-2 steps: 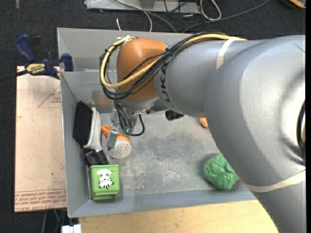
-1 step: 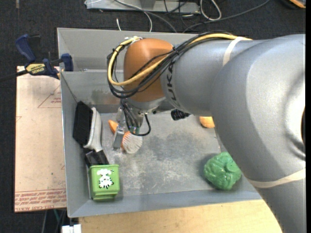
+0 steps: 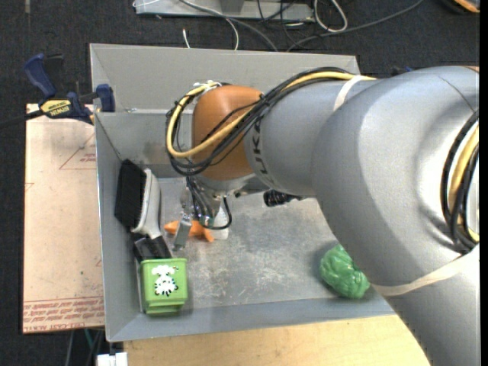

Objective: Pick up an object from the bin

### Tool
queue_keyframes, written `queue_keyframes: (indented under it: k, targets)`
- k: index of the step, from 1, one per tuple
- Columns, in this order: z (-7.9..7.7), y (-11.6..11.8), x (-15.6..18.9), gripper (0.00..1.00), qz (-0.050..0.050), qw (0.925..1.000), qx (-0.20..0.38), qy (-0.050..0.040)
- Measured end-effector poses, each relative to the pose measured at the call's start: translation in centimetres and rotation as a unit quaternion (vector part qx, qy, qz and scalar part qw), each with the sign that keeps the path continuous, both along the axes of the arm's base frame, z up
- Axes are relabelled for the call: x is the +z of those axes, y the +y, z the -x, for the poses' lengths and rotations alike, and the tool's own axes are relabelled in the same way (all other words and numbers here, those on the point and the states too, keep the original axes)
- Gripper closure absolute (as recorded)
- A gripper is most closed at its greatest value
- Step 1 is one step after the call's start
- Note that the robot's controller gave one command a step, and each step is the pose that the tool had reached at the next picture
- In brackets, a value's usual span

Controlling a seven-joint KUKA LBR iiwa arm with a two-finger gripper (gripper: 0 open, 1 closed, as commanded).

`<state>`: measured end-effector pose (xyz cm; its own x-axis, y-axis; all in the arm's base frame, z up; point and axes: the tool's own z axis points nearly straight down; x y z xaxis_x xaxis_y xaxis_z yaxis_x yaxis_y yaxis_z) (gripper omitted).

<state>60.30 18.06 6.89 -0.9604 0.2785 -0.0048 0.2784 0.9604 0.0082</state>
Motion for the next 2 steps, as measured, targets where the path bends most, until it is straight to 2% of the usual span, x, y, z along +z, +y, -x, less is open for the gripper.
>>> queue_keyframes:
  k: [1,2]
  targets:
    - [-1.31,-0.38,0.19,1.0,-0.002,0.9989,-0.046,-0.002]
    - [-1.31,-0.38,0.19,1.0,-0.002,0.9989,-0.046,-0.002]
